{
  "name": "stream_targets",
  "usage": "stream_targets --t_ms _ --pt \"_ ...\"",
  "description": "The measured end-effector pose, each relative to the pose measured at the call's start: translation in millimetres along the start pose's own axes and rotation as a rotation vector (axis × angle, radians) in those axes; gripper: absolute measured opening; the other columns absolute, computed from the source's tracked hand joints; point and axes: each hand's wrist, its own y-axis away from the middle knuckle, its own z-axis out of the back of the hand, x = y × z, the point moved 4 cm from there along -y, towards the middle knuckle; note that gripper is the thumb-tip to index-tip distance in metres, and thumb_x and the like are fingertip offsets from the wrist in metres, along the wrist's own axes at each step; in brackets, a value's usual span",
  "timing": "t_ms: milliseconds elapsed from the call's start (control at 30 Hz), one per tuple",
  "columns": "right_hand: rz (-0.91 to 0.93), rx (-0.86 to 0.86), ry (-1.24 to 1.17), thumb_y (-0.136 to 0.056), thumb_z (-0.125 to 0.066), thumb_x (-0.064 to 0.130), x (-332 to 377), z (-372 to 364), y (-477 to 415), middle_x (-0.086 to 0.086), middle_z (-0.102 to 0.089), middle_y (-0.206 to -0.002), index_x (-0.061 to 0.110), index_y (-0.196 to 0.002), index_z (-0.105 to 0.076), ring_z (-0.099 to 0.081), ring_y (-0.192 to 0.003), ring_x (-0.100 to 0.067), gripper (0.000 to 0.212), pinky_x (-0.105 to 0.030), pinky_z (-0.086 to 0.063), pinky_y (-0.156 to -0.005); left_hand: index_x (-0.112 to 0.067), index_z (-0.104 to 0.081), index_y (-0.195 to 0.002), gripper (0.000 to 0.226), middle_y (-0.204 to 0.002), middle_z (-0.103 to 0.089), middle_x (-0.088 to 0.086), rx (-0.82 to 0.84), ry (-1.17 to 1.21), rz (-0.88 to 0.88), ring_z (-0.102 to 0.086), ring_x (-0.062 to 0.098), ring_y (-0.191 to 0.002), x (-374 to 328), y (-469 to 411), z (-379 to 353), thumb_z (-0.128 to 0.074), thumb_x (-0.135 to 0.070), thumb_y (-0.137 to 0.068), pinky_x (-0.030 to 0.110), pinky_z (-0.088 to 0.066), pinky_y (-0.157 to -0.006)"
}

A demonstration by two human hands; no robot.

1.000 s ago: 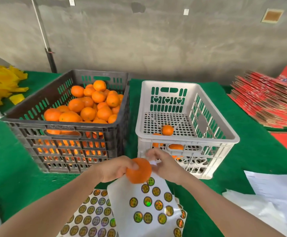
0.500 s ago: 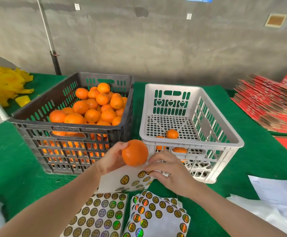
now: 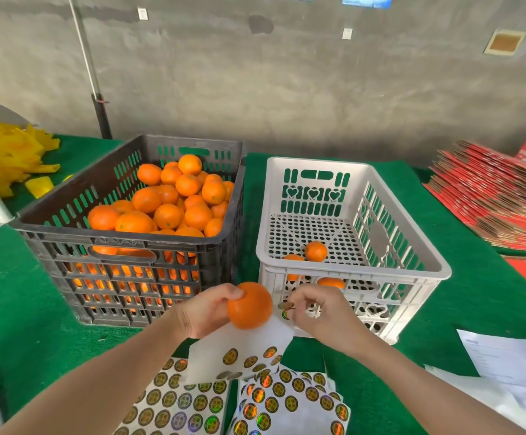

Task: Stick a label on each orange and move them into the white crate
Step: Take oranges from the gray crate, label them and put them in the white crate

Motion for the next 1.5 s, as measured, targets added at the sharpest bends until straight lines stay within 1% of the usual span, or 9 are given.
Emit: stream_targets --t_ms 100,233,367,567,800,967,1100,1400,1500 --pt "-0.195 0.037 -0.109 -0.083 -0.062 -0.002 -12 2 -2 -0.016 -0.047 -0.063 0.002 -0.059 -0.050 -0.049 -0.064 -0.023 0.027 -0.028 -0.046 -0.074 -0.011 -0.054 -0.119 0.098 -0.109 -0.067 0.002 0.047 -0.062 0.087 -0.062 0.017 -0.101 6 0 -4 -0.086 -0.060 -0.040 0.031 -0.045 -0.093" --pt "-0.346 0.104 -0.102 -0.083 -0.065 0.002 -21 -2 -2 0.003 -0.050 -0.054 0.011 -0.054 -0.050 -0.050 -0.056 0.006 0.033 -0.022 -0.042 -0.073 -0.011 -0.056 -0.115 0.090 -0.109 -0.070 -0.002 0.064 -0.150 0.051 -0.062 0.016 -0.102 -3 5 4 -0.084 -0.062 -0.047 0.041 -0.037 -0.104" --pt "-0.422 0.137 -0.069 -0.082 -0.066 0.003 -24 -2 -8 0.010 -0.053 -0.048 0.024 -0.041 -0.056 -0.051 -0.051 -0.005 0.047 -0.027 -0.043 -0.064 -0.010 -0.051 -0.128 0.102 -0.137 -0.051 0.015 0.098 0.010 -0.048 -0.052 0.031 -0.119 -21 6 1 -0.087 -0.056 -0.045 0.042 -0.042 -0.098" --pt "-0.377 0.195 -0.113 -0.080 -0.065 0.000 -4 -7 -21 0.012 -0.059 -0.052 0.031 -0.043 -0.062 -0.053 -0.051 -0.001 0.048 -0.016 -0.042 -0.056 -0.021 -0.068 -0.115 0.074 -0.115 -0.068 0.001 0.080 -0.053 -0.139 -0.062 0.017 -0.107 -40 8 -31 -0.081 -0.062 -0.055 0.027 -0.049 -0.090" --pt "-0.344 -0.105 -0.120 -0.084 -0.067 0.004 0 15 -14 0.004 -0.070 -0.074 0.021 -0.068 -0.069 -0.064 -0.071 -0.013 0.024 -0.026 -0.052 -0.069 -0.013 -0.063 -0.119 0.092 -0.110 -0.067 0.016 -0.037 0.403 -0.195 -0.066 0.033 -0.099 -39 13 -31 -0.095 -0.040 -0.038 0.051 -0.054 -0.087" --pt "-0.130 -0.310 -0.430 -0.079 -0.069 0.010 27 27 -12 0.012 -0.068 -0.101 0.033 -0.087 -0.072 -0.062 -0.098 -0.007 0.025 -0.022 -0.053 -0.076 -0.011 -0.056 -0.126 0.081 -0.122 -0.060 0.014 -0.121 0.079 -0.227 -0.060 0.030 -0.110 -49 22 -39 -0.087 -0.011 -0.051 0.044 -0.053 -0.091" --pt "-0.176 -0.280 -0.584 -0.074 -0.072 0.022 36 19 -12 0.001 -0.069 -0.106 0.018 -0.080 -0.073 -0.062 -0.106 -0.017 0.007 -0.034 -0.049 -0.085 -0.016 -0.050 -0.128 0.077 -0.125 -0.056 0.009 -0.182 -0.077 -0.255 -0.059 0.024 -0.109 -51 25 -46 -0.074 0.001 -0.057 0.030 -0.051 -0.085" --pt "-0.139 -0.218 -0.474 -0.083 -0.064 0.002 55 9 -11 0.008 -0.068 -0.102 0.022 -0.066 -0.073 -0.060 -0.102 -0.008 0.028 -0.023 -0.052 -0.077 -0.015 -0.071 -0.110 0.064 -0.099 -0.068 0.010 0.010 0.283 -0.246 -0.063 0.022 -0.081 -62 25 -51 -0.086 -0.048 -0.057 0.027 -0.050 -0.062" --pt "-0.099 -0.218 -0.398 -0.084 -0.065 0.002 58 7 -14 0.014 -0.065 -0.100 0.023 -0.068 -0.073 -0.060 -0.099 -0.008 0.027 -0.032 -0.055 -0.081 -0.019 -0.073 -0.107 0.058 -0.098 -0.068 0.010 0.009 0.287 -0.233 -0.064 0.023 -0.079 -63 23 -52 -0.086 -0.048 -0.058 0.026 -0.050 -0.059"
